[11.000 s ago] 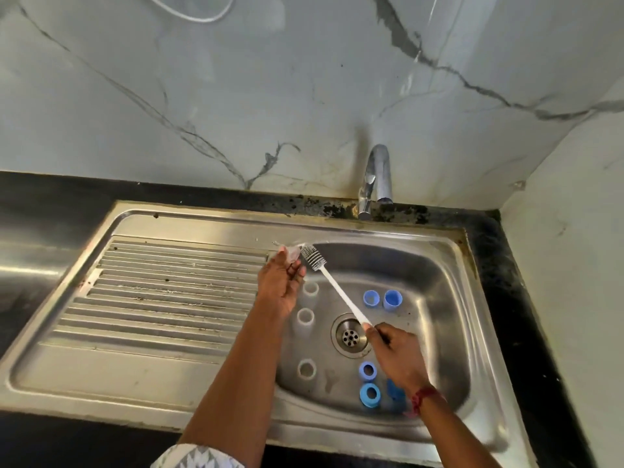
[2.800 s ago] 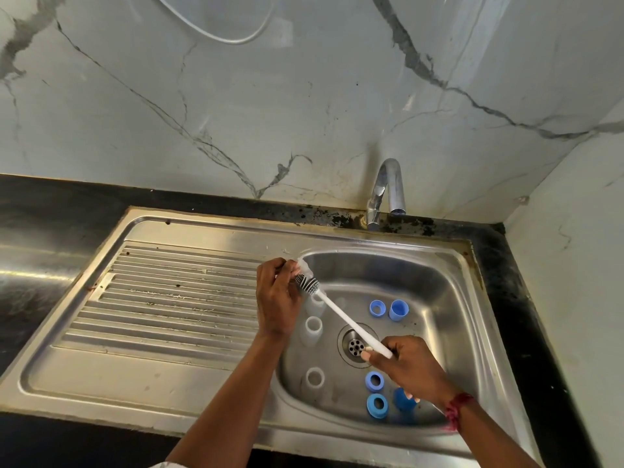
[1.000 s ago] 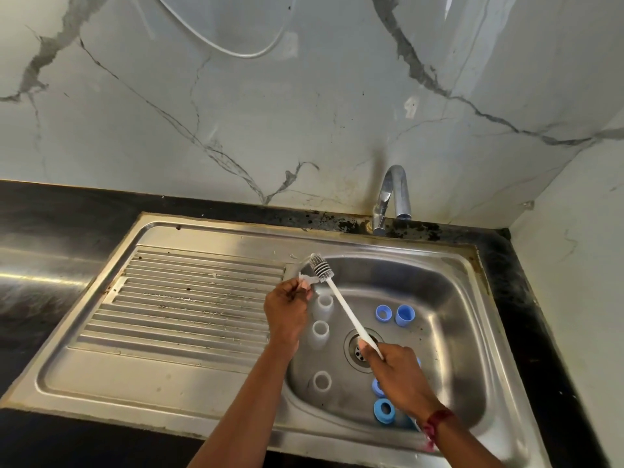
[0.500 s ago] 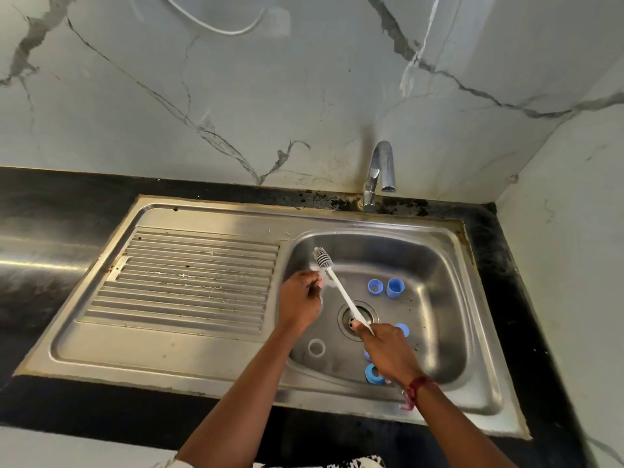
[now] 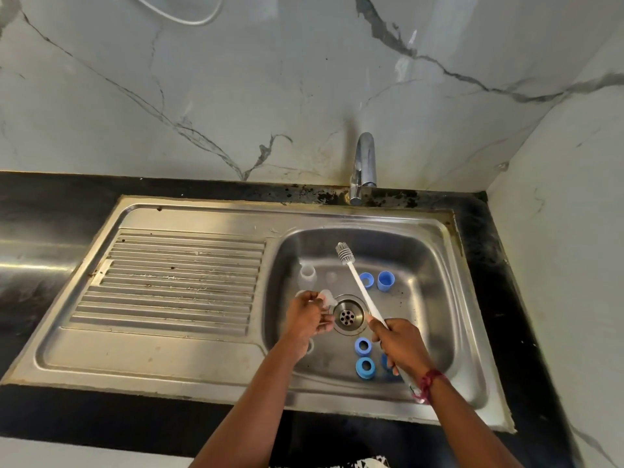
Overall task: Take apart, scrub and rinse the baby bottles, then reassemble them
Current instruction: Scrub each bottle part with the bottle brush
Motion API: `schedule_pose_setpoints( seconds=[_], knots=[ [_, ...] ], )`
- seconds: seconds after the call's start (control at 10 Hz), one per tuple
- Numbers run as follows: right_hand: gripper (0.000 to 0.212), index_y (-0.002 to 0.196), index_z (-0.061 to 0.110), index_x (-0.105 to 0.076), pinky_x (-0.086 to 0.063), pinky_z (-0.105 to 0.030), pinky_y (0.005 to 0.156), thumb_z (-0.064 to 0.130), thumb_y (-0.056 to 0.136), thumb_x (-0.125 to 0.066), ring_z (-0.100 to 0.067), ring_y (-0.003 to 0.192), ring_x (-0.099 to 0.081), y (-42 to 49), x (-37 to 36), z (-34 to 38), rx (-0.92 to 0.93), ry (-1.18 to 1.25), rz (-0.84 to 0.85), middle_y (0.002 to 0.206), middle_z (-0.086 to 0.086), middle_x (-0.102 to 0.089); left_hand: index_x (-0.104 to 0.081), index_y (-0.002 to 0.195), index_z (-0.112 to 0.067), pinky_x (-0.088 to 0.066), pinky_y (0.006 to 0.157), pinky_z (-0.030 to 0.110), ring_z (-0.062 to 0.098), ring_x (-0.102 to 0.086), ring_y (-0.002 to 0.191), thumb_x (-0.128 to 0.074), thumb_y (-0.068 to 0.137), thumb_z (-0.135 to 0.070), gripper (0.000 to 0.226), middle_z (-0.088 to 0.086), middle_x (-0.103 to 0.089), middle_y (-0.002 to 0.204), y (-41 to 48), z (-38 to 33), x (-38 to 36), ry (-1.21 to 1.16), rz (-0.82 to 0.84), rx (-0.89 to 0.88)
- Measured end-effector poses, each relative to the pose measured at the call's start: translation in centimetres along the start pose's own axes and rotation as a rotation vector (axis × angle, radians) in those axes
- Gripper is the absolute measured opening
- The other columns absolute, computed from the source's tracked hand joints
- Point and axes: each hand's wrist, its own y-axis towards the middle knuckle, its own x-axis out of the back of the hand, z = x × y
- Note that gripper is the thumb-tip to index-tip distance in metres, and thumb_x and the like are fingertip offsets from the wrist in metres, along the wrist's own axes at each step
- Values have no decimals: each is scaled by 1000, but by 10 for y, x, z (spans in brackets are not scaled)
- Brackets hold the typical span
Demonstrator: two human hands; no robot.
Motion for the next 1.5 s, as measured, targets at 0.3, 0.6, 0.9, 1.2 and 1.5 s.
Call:
schedule_pose_setpoints(
  seconds=[0.3, 0.6, 0.9, 1.2, 1.5],
  knots=[
    [45, 71, 8, -63, -43, -26, 41, 46, 95, -58, -18, 41, -48, 28, 8, 1, -27, -57, 36, 52, 1, -54, -53, 94, -3, -62, 67, 41, 22, -65, 57, -50, 98, -7, 7, 16, -62, 72, 33, -8, -37, 28, -67, 165],
    [50, 81, 3, -65, -41, -22, 40, 52, 92, -59, -14, 39, -47, 60, 15, -11, -52, -129, 59, 56, -2, -55, -32, 127, -10, -45, 75, 36, 32, -60, 99, -73, 84, -24, 61, 13, -61, 109, 69, 36, -54, 953, -153, -53],
    [49, 85, 1, -64, -41, -21, 39, 49, 95, -56, -14, 44, -49, 81, 19, -28, -95, -176, 84, 59, -3, -55, -55, 120, -9, -49, 83, 33, 26, -60, 103, -42, 100, -10, 23, 13, -57, 119, 88, 58, -59, 1161, -219, -150],
    [43, 87, 7, -63, -41, -21, 40, 48, 96, -54, -15, 48, -49, 90, 20, -32, -142, -171, 70, 61, -3, -55, -59, 116, -3, -53, 87, 40, 33, -61, 103, -43, 101, -8, 23, 16, -51, 126, 107, 55, -71, 1102, -286, -125],
    [44, 84, 8, -62, -42, -22, 41, 49, 95, -55, -16, 47, -49, 92, 20, -34, -152, -163, 73, 59, -1, -54, -56, 115, -1, -46, 81, 37, 37, -59, 106, -47, 96, -2, 21, 22, -53, 124, 114, 59, -62, 1177, -208, -113]
  ],
)
